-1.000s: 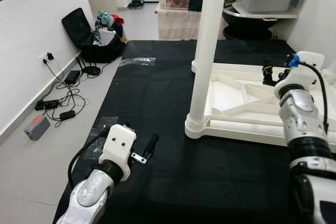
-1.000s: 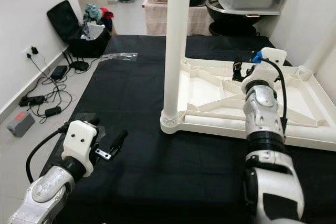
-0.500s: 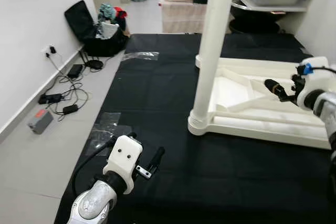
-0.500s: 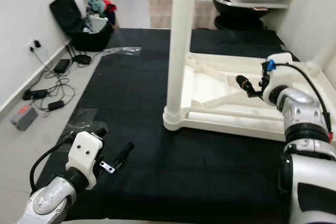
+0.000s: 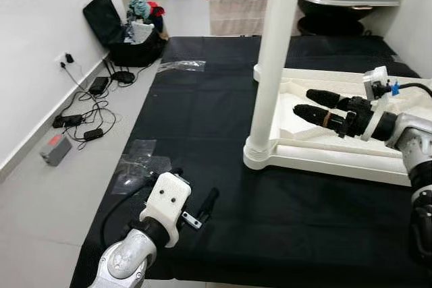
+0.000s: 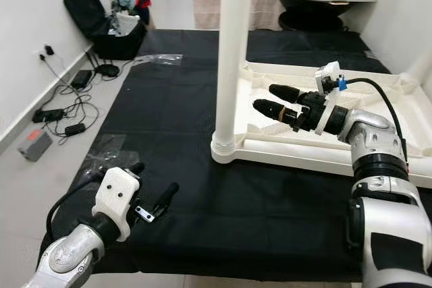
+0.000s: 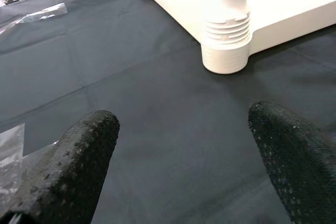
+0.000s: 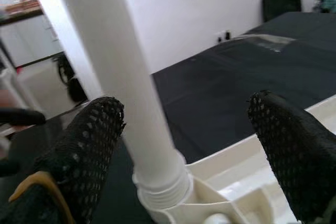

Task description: Building children table

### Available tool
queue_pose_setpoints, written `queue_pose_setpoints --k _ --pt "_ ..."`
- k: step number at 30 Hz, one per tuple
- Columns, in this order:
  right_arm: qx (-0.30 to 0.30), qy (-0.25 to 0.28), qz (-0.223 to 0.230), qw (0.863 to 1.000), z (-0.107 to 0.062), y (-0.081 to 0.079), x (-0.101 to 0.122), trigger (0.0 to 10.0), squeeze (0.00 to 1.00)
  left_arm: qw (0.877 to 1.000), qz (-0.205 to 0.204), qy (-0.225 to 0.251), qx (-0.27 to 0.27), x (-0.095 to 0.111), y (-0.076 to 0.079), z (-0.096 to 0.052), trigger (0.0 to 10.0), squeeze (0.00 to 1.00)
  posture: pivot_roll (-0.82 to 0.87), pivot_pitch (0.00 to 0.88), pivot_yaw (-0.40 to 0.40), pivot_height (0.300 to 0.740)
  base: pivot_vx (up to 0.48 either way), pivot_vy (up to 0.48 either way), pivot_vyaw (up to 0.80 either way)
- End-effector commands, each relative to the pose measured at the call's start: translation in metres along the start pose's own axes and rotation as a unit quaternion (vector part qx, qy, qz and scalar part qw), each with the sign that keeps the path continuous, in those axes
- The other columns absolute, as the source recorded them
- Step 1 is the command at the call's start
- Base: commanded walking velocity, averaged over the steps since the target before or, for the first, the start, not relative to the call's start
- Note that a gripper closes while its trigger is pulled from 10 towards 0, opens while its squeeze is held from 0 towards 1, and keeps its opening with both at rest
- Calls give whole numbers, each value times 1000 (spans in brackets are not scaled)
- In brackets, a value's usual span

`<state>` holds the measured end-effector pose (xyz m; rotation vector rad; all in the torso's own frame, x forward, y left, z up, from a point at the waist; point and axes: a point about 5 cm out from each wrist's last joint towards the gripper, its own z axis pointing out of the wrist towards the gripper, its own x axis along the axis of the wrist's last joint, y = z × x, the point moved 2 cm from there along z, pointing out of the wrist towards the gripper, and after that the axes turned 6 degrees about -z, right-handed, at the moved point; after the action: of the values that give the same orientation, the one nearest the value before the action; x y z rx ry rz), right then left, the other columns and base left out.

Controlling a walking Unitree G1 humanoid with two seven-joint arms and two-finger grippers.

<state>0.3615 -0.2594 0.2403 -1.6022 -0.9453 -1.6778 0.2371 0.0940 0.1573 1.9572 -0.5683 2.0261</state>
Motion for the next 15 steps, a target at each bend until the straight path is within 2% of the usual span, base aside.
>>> queue_pose_setpoints --k 1,5,7,11,15 --pt "34 1 -13 999 2 -6 -1 10000 0 1000 2 -3 0 -2 2 -1 10000 0 128 137 -38 740 0 0 0" --pt "44 -2 -18 999 4 -9 -3 10000 0 1000 1 -1 0 -1 2 -1 10000 0 124 135 -36 740 0 0 0" --pt "62 11 -12 998 11 -13 -3 10000 0 1000 2 -2 -2 -1 3 1 10000 0 124 134 -35 740 0 0 0" --pt "79 1 -8 997 22 -17 -7 10000 0 1000 -3 2 -6 0 5 1 10000 0 124 135 -35 740 0 0 0" --pt "97 34 7 995 31 -20 0 10000 0 1000 -18 1 1 0 3 2 10000 0 126 140 -35 740 0 0 0"
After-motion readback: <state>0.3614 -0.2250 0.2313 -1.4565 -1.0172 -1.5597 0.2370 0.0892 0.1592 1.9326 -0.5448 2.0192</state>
